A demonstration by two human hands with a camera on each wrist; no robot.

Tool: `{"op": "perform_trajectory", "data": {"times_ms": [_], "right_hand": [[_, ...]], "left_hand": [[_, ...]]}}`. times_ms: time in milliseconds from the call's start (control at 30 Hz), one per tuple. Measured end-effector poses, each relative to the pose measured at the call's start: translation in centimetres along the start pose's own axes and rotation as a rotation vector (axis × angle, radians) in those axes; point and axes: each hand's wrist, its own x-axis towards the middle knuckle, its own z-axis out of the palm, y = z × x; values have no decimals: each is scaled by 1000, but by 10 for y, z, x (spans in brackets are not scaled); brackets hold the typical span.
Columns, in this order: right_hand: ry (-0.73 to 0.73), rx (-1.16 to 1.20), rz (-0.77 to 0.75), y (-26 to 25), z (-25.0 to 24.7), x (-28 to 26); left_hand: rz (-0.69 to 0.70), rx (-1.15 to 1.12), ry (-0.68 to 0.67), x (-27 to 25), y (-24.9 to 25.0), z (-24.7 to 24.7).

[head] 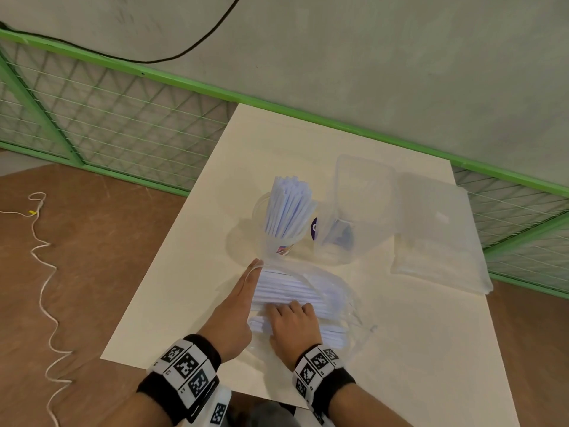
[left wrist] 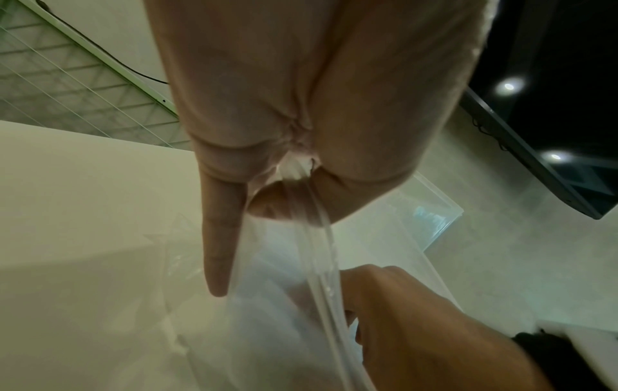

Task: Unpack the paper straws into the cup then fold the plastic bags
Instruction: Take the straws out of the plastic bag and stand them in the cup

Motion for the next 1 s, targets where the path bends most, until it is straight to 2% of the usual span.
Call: {"op": "perform_trajectory", "data": {"times_ms": [433,600,700,800,900,967,1000], "right_hand": [[-87,-40,-10,-4,-16,6],[-52,35,-32,2,-15,7],[0,219,13,13,-25,0],[176,463,55,24,-39,-11],[332,878,137,27,-52,-26],[362,1152,237,25,-61,-32],[356,1211,270,25,-63,-34]], "left_hand": [[6,-21,8,-1,0,-1],[12,-20,11,0,-3,-2],[28,-28,14,0,-7,-2],[43,-20,20,0,-9,-2],[34,-22,15,2,-9,-2],[40,-8,14,3,-9,-3],[42,-1,14,4,-9,-3]]}}
